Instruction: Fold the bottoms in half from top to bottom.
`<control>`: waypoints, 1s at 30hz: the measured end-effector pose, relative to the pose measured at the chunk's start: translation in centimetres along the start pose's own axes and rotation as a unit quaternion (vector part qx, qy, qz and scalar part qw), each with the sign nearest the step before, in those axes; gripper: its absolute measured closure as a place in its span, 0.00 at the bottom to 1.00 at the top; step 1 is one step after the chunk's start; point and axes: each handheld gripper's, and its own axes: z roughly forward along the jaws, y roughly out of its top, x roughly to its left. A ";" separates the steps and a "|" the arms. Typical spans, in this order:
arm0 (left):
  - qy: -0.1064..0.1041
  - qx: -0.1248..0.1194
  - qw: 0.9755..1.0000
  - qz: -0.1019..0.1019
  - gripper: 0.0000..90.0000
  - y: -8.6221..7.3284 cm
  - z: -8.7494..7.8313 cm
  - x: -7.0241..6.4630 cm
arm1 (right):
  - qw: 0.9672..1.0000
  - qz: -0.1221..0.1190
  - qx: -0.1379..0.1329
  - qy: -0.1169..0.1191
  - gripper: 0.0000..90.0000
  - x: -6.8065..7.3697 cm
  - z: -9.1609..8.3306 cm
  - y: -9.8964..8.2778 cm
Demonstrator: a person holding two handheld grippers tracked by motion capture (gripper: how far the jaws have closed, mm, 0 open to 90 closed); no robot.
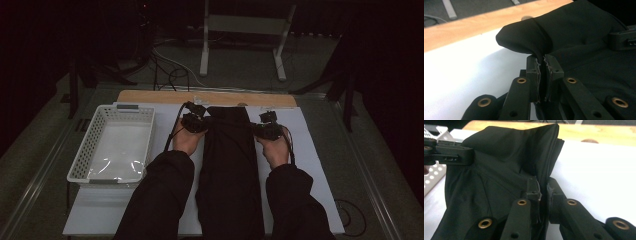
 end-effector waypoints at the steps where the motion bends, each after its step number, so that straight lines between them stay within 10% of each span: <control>1: 0.001 -0.001 1.000 0.002 0.93 0.1 0.0 -0.1 | 1.000 -0.002 -0.006 0.001 0.92 0.0 -0.1 0.1; 30: -0.073 -0.002 0.995 0.065 0.92 -3.4 -4.1 -3.4 | 0.998 -0.025 -0.003 0.054 0.92 0.3 -4.2 -4.6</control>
